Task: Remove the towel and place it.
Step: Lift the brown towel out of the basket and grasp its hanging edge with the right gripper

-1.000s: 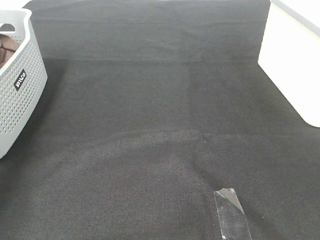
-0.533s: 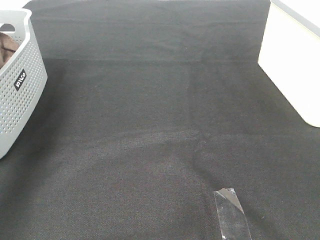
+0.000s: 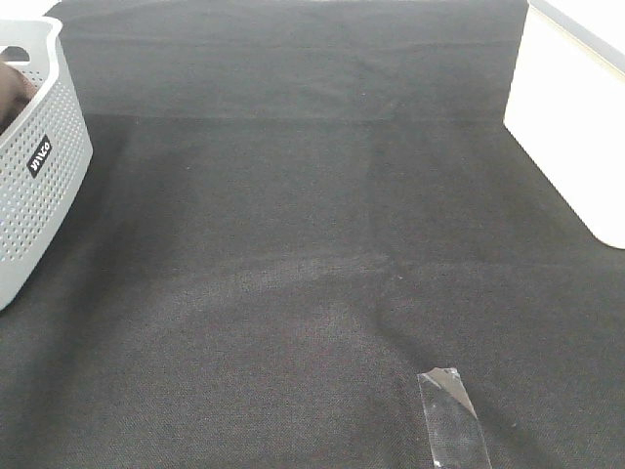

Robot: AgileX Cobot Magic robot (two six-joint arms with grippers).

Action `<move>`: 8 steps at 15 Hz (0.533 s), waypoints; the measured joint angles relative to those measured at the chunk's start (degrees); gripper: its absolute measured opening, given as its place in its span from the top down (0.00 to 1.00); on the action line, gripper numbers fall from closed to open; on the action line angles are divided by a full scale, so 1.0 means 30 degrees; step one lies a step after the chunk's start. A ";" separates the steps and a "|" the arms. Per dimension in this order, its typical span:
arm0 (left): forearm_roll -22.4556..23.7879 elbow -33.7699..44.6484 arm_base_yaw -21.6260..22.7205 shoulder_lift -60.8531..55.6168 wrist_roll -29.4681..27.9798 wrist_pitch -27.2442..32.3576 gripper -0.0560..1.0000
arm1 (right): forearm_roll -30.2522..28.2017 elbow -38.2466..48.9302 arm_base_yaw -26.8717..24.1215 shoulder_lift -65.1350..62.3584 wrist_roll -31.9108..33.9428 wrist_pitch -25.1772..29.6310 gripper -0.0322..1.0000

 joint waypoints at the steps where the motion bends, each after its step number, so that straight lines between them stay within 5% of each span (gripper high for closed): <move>1: -0.0057 0.0000 -0.0707 -0.0554 -0.0019 -0.0497 0.95 | 0.2082 -0.0019 0.0000 0.1012 -0.1910 -0.1375 0.17; 3: -0.0076 0.0000 -0.2349 -0.1471 -0.0057 -0.1413 0.95 | 0.7334 -0.0019 0.0000 0.4011 -0.7219 -0.3629 0.17; 5: -0.0076 0.0000 -0.4163 -0.1872 -0.0057 -0.2426 0.95 | 1.3732 -0.0019 0.0000 0.7219 -1.3445 -0.3743 0.17; 7: -0.0095 0.0000 -0.6112 -0.1814 0.0286 -0.3419 0.95 | 1.9328 -0.0019 0.0000 1.0848 -2.0321 -0.1471 0.17; 8: -0.0115 0.0000 -0.7754 -0.1490 0.1280 -0.4316 0.95 | 2.3644 -0.0019 0.0000 1.4668 -2.5458 0.1872 0.17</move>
